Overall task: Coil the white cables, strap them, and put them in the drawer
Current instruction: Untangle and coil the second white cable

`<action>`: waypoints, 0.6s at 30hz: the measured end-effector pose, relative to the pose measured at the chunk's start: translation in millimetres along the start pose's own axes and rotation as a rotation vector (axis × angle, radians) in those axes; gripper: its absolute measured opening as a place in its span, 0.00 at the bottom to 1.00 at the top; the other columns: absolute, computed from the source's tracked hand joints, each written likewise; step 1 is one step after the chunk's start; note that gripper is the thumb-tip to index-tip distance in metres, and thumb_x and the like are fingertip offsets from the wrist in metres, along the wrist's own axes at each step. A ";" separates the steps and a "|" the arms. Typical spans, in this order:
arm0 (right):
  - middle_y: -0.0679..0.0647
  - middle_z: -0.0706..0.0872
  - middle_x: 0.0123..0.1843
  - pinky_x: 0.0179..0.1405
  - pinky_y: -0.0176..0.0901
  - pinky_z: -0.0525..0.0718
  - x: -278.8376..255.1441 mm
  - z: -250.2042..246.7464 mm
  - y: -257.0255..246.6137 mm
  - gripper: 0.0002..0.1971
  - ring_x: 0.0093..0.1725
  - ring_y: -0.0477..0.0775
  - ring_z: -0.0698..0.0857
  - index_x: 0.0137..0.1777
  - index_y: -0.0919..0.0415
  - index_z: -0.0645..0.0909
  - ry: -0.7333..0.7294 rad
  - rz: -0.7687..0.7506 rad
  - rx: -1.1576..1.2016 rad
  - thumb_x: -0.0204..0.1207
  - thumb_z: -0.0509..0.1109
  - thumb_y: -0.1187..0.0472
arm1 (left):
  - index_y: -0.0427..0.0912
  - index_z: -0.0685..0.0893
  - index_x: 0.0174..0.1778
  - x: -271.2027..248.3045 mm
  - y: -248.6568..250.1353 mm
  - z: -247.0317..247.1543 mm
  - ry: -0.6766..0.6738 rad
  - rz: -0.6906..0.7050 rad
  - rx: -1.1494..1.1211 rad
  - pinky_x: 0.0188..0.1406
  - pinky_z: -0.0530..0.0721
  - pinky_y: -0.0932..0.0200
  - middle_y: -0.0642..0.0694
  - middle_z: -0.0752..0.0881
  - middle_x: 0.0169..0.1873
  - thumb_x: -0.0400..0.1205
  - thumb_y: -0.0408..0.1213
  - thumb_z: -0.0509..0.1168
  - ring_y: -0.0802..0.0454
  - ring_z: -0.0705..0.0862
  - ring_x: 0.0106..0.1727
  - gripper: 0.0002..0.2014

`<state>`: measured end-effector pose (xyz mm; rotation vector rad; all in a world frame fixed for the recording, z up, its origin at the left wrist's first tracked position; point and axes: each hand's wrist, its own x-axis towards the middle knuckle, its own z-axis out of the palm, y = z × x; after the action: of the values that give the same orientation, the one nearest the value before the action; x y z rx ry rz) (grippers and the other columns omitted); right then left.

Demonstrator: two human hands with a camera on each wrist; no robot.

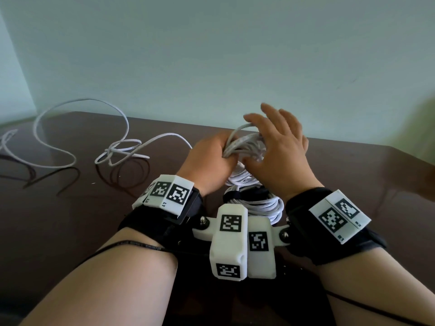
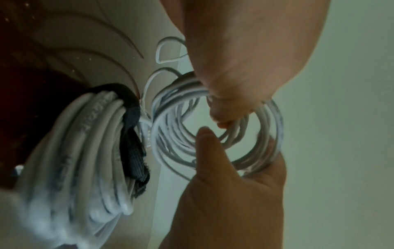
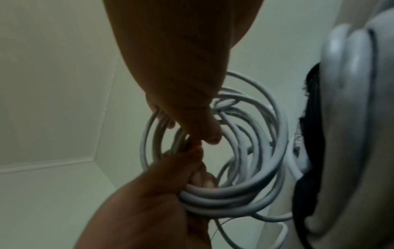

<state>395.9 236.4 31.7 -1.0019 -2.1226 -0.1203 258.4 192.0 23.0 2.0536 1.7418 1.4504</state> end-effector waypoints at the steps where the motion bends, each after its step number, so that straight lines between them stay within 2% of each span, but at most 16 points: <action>1: 0.48 0.73 0.75 0.68 0.53 0.61 0.9 1.7 2.3 0.27 0.77 0.56 0.61 0.69 0.48 0.75 0.026 0.014 0.016 0.68 0.72 0.59 | 0.47 0.85 0.52 -0.7 0.9 1.2 0.018 0.020 -0.034 0.37 0.75 0.73 0.59 0.83 0.34 0.79 0.32 0.64 0.59 0.81 0.37 0.09; 2: 0.49 0.81 0.64 0.62 0.50 0.66 1.7 2.6 3.7 0.20 0.70 0.57 0.71 0.63 0.53 0.78 0.055 0.022 0.047 0.69 0.71 0.60 | 0.47 0.85 0.54 -0.9 1.9 2.4 0.048 0.031 -0.070 0.36 0.74 0.78 0.61 0.83 0.34 0.78 0.32 0.67 0.63 0.81 0.35 0.10; 3: 0.50 0.84 0.52 0.54 0.47 0.70 2.2 2.4 4.0 0.15 0.60 0.58 0.78 0.57 0.57 0.80 0.066 0.029 0.092 0.70 0.70 0.62 | 0.47 0.86 0.53 -1.1 3.2 3.6 0.079 0.034 -0.113 0.37 0.74 0.79 0.62 0.84 0.34 0.77 0.33 0.69 0.65 0.82 0.35 0.11; 5: 0.50 0.81 0.37 0.39 0.46 0.73 2.6 2.5 4.0 0.07 0.42 0.58 0.80 0.50 0.61 0.78 0.054 0.050 0.199 0.72 0.67 0.65 | 0.53 0.84 0.49 -1.6 4.5 5.8 0.140 0.032 -0.228 0.40 0.78 0.77 0.61 0.86 0.36 0.74 0.34 0.74 0.66 0.83 0.37 0.12; 6: 0.49 0.78 0.34 0.34 0.45 0.70 2.5 2.8 3.7 0.05 0.38 0.57 0.78 0.48 0.62 0.76 0.051 0.064 0.227 0.74 0.66 0.66 | 0.57 0.82 0.47 -2.2 5.1 6.3 0.172 0.037 -0.287 0.41 0.80 0.75 0.60 0.86 0.37 0.73 0.34 0.75 0.67 0.84 0.37 0.14; 8: 0.47 0.75 0.32 0.30 0.44 0.66 1.6 3.9 4.4 0.02 0.33 0.55 0.75 0.46 0.62 0.73 0.083 0.109 0.269 0.77 0.63 0.65 | 0.59 0.77 0.49 -3.9 6.3 5.4 0.195 0.056 -0.358 0.44 0.81 0.72 0.59 0.86 0.39 0.70 0.38 0.76 0.67 0.84 0.39 0.18; 9: 0.46 0.75 0.32 0.29 0.44 0.65 1.9 4.2 5.5 0.02 0.32 0.53 0.74 0.46 0.62 0.72 0.116 0.146 0.302 0.78 0.62 0.64 | 0.58 0.76 0.52 -4.8 7.2 4.1 0.185 0.073 -0.361 0.44 0.80 0.73 0.59 0.85 0.39 0.69 0.44 0.75 0.68 0.84 0.39 0.18; 11: 0.47 0.76 0.33 0.26 0.42 0.67 2.5 2.8 9.2 0.03 0.30 0.47 0.74 0.46 0.62 0.72 0.173 0.233 0.363 0.80 0.60 0.63 | 0.58 0.74 0.53 -5.9 7.7 1.7 0.172 0.092 -0.363 0.43 0.78 0.73 0.59 0.84 0.39 0.70 0.58 0.67 0.68 0.82 0.40 0.18; 13: 0.49 0.79 0.34 0.26 0.36 0.73 3.0 1.6 12.8 0.05 0.30 0.46 0.77 0.46 0.62 0.73 0.181 0.325 0.427 0.81 0.59 0.62 | 0.59 0.75 0.53 -5.1 4.0 0.6 0.208 0.046 -0.400 0.44 0.77 0.66 0.54 0.84 0.40 0.71 0.65 0.56 0.60 0.81 0.40 0.20; 15: 0.53 0.84 0.38 0.29 0.41 0.82 3.8 4.3 17.7 0.06 0.33 0.51 0.82 0.46 0.64 0.75 0.184 0.426 0.516 0.79 0.61 0.61 | 0.56 0.77 0.54 -3.6 -0.2 0.1 0.250 -0.039 -0.359 0.50 0.78 0.58 0.53 0.84 0.40 0.72 0.65 0.51 0.53 0.81 0.42 0.23; 17: 0.57 0.87 0.41 0.32 0.43 0.85 4.9 7.3 23.1 0.07 0.36 0.56 0.86 0.47 0.64 0.77 0.182 0.502 0.603 0.79 0.63 0.59 | 0.54 0.79 0.59 -1.2 -4.3 0.2 0.266 -0.135 -0.274 0.59 0.79 0.50 0.57 0.82 0.41 0.73 0.57 0.55 0.54 0.80 0.45 0.21; 18: 0.58 0.87 0.41 0.30 0.41 0.85 6.1 9.8 26.9 0.08 0.36 0.57 0.86 0.46 0.65 0.76 0.172 0.511 0.617 0.79 0.63 0.59 | 0.53 0.79 0.61 0.5 -6.2 0.1 0.266 -0.177 -0.219 0.63 0.78 0.47 0.58 0.82 0.43 0.74 0.53 0.57 0.53 0.81 0.48 0.21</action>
<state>406.2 262.3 23.0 -1.0595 -1.5329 0.6370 253.9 194.7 19.6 1.6181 1.7084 1.8299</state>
